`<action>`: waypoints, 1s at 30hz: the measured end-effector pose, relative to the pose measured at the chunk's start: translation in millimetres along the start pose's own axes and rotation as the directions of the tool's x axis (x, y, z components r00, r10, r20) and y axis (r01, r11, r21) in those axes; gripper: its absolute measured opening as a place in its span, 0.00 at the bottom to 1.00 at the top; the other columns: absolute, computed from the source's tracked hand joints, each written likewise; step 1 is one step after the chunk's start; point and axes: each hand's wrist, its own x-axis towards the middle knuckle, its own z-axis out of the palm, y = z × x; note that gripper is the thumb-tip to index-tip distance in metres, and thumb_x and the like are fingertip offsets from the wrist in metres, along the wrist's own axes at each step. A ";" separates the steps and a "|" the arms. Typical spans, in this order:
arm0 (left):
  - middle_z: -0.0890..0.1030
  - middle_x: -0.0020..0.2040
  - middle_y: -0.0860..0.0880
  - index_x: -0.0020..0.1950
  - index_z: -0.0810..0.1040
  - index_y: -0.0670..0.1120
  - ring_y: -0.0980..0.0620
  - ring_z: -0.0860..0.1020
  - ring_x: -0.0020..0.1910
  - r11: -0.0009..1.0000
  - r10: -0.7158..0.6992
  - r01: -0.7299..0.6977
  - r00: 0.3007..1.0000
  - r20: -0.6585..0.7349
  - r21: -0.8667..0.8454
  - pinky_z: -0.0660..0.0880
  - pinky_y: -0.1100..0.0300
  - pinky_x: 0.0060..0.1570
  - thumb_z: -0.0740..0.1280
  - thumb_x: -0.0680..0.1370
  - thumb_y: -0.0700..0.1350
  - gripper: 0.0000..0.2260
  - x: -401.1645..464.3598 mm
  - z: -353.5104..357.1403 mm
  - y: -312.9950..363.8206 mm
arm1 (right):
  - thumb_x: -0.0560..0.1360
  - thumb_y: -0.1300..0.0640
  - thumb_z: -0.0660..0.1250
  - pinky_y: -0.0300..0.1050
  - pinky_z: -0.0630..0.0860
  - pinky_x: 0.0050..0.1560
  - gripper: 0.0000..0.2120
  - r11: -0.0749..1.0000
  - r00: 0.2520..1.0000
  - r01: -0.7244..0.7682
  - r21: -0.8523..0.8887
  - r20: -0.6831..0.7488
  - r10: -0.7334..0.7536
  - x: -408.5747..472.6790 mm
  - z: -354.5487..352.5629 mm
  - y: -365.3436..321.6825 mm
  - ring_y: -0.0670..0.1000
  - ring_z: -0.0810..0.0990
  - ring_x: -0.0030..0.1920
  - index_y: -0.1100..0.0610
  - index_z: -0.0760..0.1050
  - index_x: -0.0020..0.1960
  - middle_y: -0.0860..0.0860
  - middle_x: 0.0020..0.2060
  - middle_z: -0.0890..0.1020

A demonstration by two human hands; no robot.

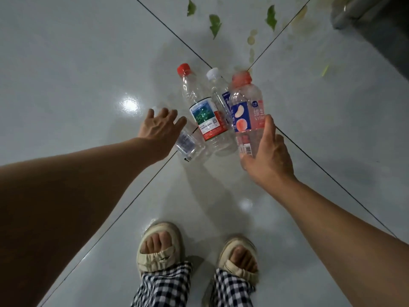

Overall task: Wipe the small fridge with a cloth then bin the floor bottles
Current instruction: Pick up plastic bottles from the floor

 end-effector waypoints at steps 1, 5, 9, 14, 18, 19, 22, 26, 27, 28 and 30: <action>0.65 0.69 0.43 0.72 0.58 0.48 0.43 0.65 0.66 1.000 0.015 -0.015 1.000 -0.008 0.017 0.63 0.47 0.63 0.65 0.76 0.45 0.27 3.4 2.3 -0.9 | 0.75 0.50 0.69 0.52 0.73 0.57 0.45 1.000 1.000 0.006 0.000 -0.009 -0.006 1.3 1.0 2.0 0.58 0.72 0.61 0.52 0.40 0.77 0.61 0.64 0.69; 0.71 0.65 0.46 0.70 0.61 0.49 0.44 0.69 0.64 0.996 0.043 -0.044 0.999 0.007 0.074 0.64 0.49 0.61 0.66 0.75 0.45 0.25 6.7 2.7 -3.8 | 0.74 0.52 0.70 0.50 0.73 0.55 0.45 0.999 0.999 0.047 -0.027 -0.018 -0.048 2.7 -1.0 9.2 0.57 0.72 0.61 0.51 0.41 0.77 0.60 0.64 0.69; 0.75 0.58 0.49 0.67 0.62 0.48 0.46 0.73 0.59 0.993 0.050 -0.057 0.996 0.071 0.105 0.64 0.52 0.59 0.71 0.71 0.52 0.29 -10.5 -20.6 -6.7 | 0.74 0.52 0.70 0.51 0.74 0.54 0.45 0.998 0.999 0.041 -0.056 0.000 -0.041 -7.6 -21.2 7.5 0.58 0.72 0.61 0.51 0.41 0.77 0.61 0.63 0.69; 0.74 0.54 0.47 0.67 0.64 0.48 0.47 0.75 0.53 0.999 0.028 -0.030 0.998 0.053 0.033 0.67 0.53 0.54 0.69 0.69 0.60 0.31 -46.5 -87.1 -15.5 | 0.74 0.50 0.70 0.47 0.72 0.49 0.44 0.997 0.999 0.040 -0.069 0.000 -0.040 -36.8 -69.0 -7.3 0.60 0.72 0.60 0.51 0.42 0.77 0.62 0.62 0.70; 0.71 0.53 0.45 0.67 0.64 0.46 0.46 0.74 0.49 0.998 0.013 -0.015 1.000 -0.027 -0.060 0.66 0.56 0.41 0.67 0.70 0.59 0.30 -80.4 -174.0 -21.0 | 0.75 0.46 0.67 0.44 0.67 0.46 0.43 0.998 0.999 0.047 -0.046 -0.002 -0.047 -74.7 -132.0 -28.7 0.58 0.72 0.60 0.51 0.41 0.77 0.61 0.63 0.69; 0.70 0.53 0.45 0.67 0.64 0.46 0.46 0.74 0.49 0.997 0.000 -0.004 0.999 -0.053 -0.078 0.65 0.57 0.39 0.67 0.70 0.59 0.31 -89.3 -197.7 -21.9 | 0.76 0.44 0.65 0.44 0.67 0.46 0.41 0.998 0.998 0.055 -0.032 -0.012 -0.055 -85.5 -150.0 -34.1 0.58 0.72 0.60 0.51 0.41 0.77 0.61 0.63 0.69; 0.71 0.54 0.45 0.67 0.62 0.45 0.46 0.73 0.49 0.991 -0.026 0.013 0.994 -0.102 -0.131 0.64 0.56 0.38 0.68 0.71 0.57 0.31 -120.0 -269.9 -23.5 | 0.77 0.41 0.61 0.46 0.71 0.50 0.38 0.996 0.995 0.088 -0.013 -0.036 -0.088 -119.7 -209.4 -50.7 0.57 0.71 0.61 0.51 0.41 0.77 0.60 0.63 0.69; 0.72 0.52 0.46 0.65 0.65 0.45 0.48 0.73 0.45 0.989 -0.036 0.013 0.988 -0.153 -0.149 0.65 0.57 0.37 0.69 0.70 0.57 0.29 -160.6 -366.2 -18.4 | 0.78 0.46 0.63 0.49 0.73 0.55 0.39 0.993 0.991 0.110 -0.052 -0.074 -0.114 -161.4 -296.5 -67.9 0.57 0.70 0.61 0.50 0.41 0.76 0.60 0.64 0.68; 0.72 0.51 0.46 0.64 0.66 0.45 0.49 0.72 0.43 0.989 -0.039 0.014 0.985 -0.167 -0.146 0.65 0.57 0.36 0.69 0.70 0.57 0.28 -170.5 -389.5 -16.3 | 0.78 0.46 0.63 0.49 0.73 0.57 0.39 0.991 0.988 0.117 -0.070 -0.090 -0.123 -172.2 -318.7 -71.0 0.57 0.70 0.62 0.50 0.41 0.76 0.60 0.64 0.68; 0.73 0.50 0.47 0.64 0.66 0.45 0.50 0.70 0.41 0.989 -0.039 0.012 0.983 -0.182 -0.147 0.65 0.58 0.36 0.70 0.70 0.56 0.28 -180.6 -412.3 -14.1 | 0.77 0.47 0.64 0.49 0.73 0.57 0.39 0.989 0.986 0.122 -0.081 -0.108 -0.130 -183.4 -340.8 -73.6 0.57 0.70 0.62 0.50 0.41 0.76 0.60 0.64 0.68; 0.70 0.46 0.48 0.63 0.67 0.45 0.51 0.69 0.39 0.988 -0.038 0.006 0.978 -0.206 -0.157 0.66 0.58 0.36 0.70 0.70 0.55 0.26 -202.4 -455.2 -8.3 | 0.77 0.49 0.65 0.49 0.74 0.58 0.39 0.988 0.980 0.130 -0.081 -0.143 -0.141 -208.4 -382.1 -76.4 0.56 0.69 0.62 0.49 0.41 0.76 0.59 0.64 0.68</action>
